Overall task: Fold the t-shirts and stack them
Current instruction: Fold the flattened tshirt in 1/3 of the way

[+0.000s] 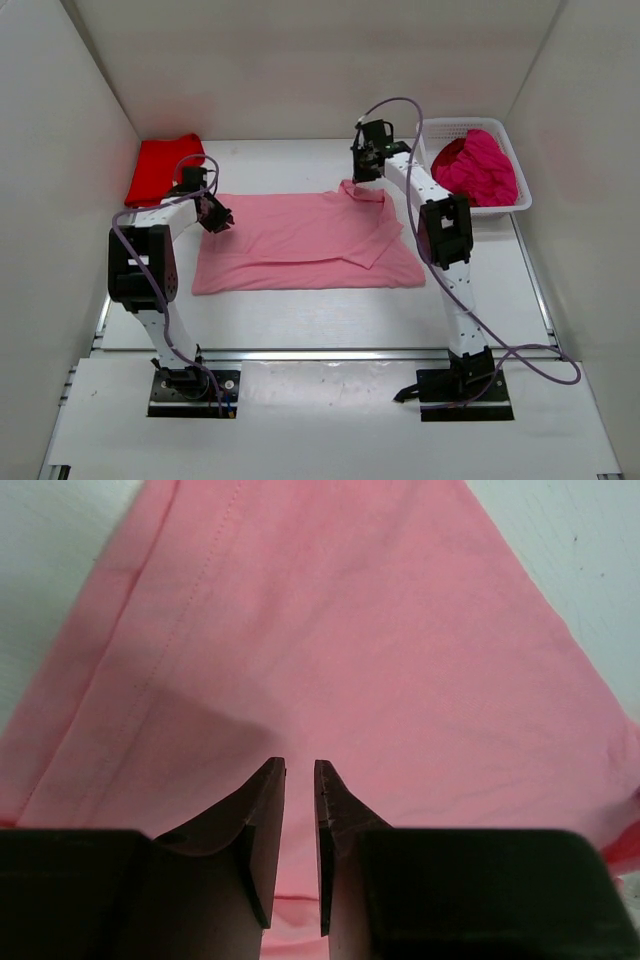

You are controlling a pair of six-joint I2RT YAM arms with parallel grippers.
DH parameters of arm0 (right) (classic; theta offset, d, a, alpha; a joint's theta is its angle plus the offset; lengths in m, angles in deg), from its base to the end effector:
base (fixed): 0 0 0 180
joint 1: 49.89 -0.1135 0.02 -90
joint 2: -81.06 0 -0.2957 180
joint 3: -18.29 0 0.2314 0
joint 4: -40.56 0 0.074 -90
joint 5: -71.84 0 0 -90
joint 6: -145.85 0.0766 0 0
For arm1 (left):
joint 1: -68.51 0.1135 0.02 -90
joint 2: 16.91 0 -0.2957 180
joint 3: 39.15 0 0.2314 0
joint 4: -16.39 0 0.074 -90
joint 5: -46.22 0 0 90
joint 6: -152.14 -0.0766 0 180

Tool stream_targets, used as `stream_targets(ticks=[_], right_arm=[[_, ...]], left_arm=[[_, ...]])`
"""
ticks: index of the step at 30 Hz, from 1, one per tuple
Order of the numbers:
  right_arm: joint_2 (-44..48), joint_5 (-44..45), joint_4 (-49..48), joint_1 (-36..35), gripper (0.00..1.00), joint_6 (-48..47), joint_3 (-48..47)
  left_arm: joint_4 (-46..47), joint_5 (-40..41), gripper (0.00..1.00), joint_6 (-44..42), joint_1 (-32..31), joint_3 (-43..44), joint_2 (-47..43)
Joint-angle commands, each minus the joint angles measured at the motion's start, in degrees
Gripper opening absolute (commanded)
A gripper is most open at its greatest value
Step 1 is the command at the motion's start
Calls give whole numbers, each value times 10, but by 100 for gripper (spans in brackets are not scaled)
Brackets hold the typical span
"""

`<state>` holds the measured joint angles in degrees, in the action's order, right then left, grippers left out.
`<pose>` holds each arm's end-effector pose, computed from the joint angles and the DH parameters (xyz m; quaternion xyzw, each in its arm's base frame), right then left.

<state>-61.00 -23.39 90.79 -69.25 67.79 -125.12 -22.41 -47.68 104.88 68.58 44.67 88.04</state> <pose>0.5481 0.2000 0.1875 -0.0765 0.9323 0.1358 0.3263 0.3875 -0.0047 0.1856 -0.3440 0.9019 -0.1249 0.2295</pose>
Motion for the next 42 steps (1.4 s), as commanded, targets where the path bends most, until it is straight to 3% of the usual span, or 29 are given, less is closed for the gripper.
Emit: stream_targets(ticks=[1,11,17,22,23,25,27,29,30,34,37,40,41,42], right_arm=[[77,30,0,40,0,-10,-16],[82,92,-2,93,0,-17,-18],[45,57,-26,110,0,0,-43],[40,116,-7,104,0,-5,-65],[41,115,-7,107,8,-2,-62],[41,95,-17,114,40,5,-60],[44,75,-15,119,50,12,-65],[58,74,-5,116,52,2,-61],[65,77,3,114,50,-3,-55],[117,81,27,82,17,-21,-14],[142,73,65,53,0,-19,20],[162,79,61,25,4,-26,60],[157,72,50,17,16,-33,62],[148,65,33,19,21,-35,59]], left_arm=[[16,-4,30,12,17,-8,-4],[14,10,31,8,32,-18,-4],[5,19,32,4,32,-10,-4],[8,36,32,1,34,-11,-20],[5,34,32,4,34,-9,-22],[11,29,33,11,27,2,-19],[7,28,34,13,18,17,-18],[9,33,35,14,7,34,-17],[10,33,37,10,5,49,-13],[-1,24,40,11,-16,108,24],[1,26,44,6,-13,144,47],[-21,38,48,-17,-13,201,82],[-42,59,47,-28,-15,225,102],[-46,62,47,-32,-15,229,105]])
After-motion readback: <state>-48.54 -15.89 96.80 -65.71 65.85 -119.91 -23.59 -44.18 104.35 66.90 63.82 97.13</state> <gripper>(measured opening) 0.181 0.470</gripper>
